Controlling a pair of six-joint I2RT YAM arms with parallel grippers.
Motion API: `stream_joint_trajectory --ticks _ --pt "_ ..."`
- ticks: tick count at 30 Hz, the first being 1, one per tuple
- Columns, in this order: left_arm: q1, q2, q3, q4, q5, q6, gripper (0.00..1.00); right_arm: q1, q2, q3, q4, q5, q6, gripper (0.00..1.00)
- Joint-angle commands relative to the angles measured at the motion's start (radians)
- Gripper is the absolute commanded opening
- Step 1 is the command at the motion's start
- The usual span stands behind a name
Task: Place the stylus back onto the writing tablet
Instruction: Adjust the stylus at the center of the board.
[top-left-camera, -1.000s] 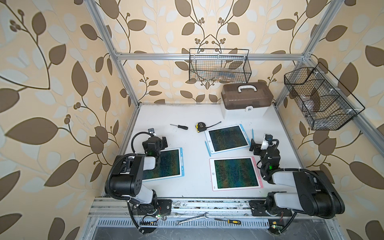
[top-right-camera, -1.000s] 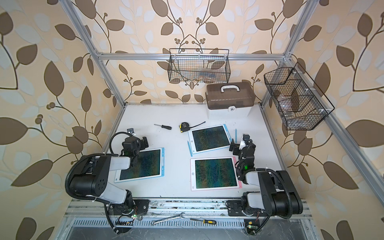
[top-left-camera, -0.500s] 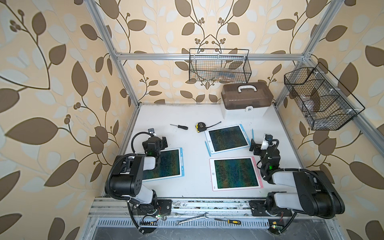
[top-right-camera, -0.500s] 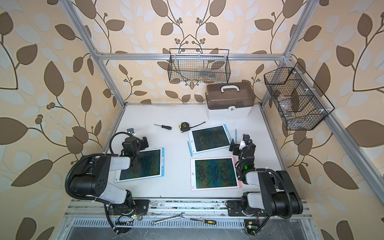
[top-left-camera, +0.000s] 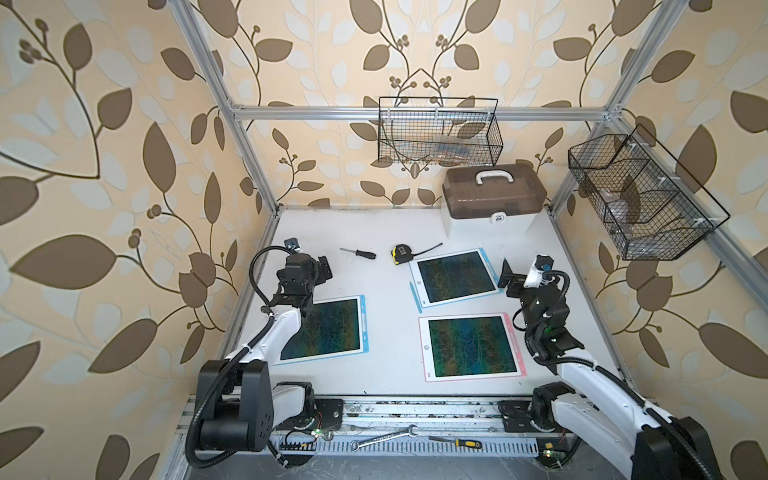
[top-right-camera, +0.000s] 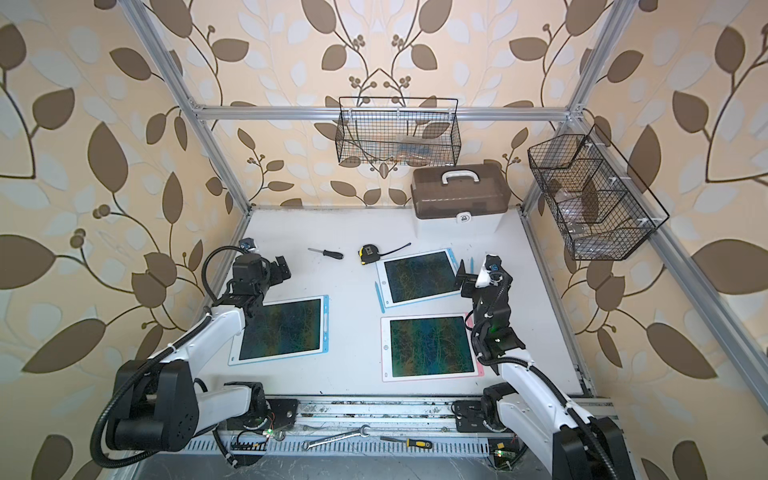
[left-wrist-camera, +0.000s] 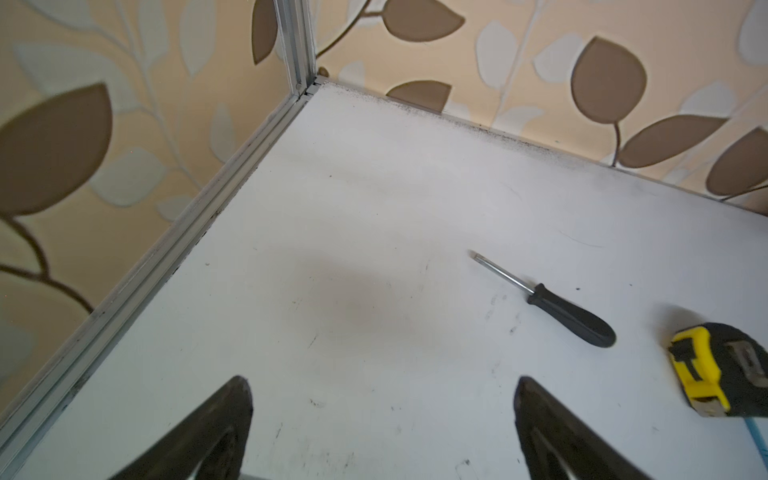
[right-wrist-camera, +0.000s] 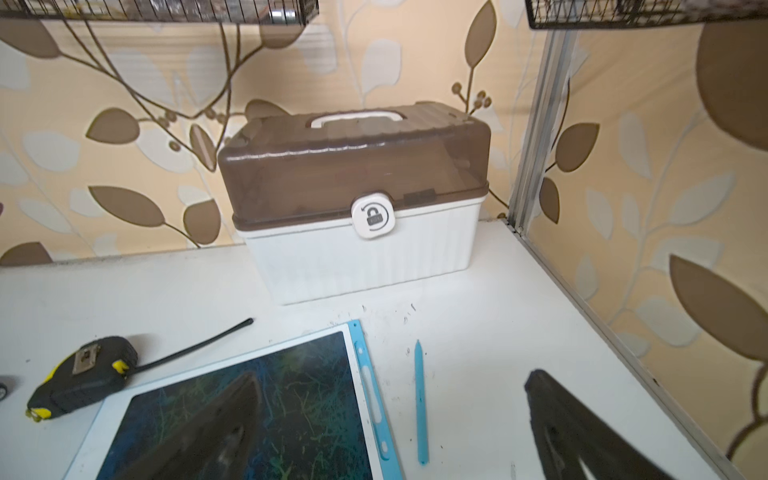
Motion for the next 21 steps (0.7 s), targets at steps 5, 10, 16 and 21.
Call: stream_joint_trajectory --ticks 5,10,16,21 --pt "-0.025 -0.027 0.177 -0.489 0.169 -0.256 0.99 0.076 0.1 0.343 -0.717 0.115 0.289 1.0" --pt "-0.13 0.097 0.325 -0.724 0.253 -0.301 0.99 0.174 0.225 0.479 -0.924 0.0 0.415 1.0" --pt "-0.35 0.213 0.437 -0.77 0.323 -0.32 0.99 0.275 0.281 0.501 -0.973 -0.083 0.528 1.0" --pt "-0.468 0.357 0.53 -0.782 0.344 -0.346 0.98 0.297 0.307 0.499 -1.012 -0.148 0.551 1.0"
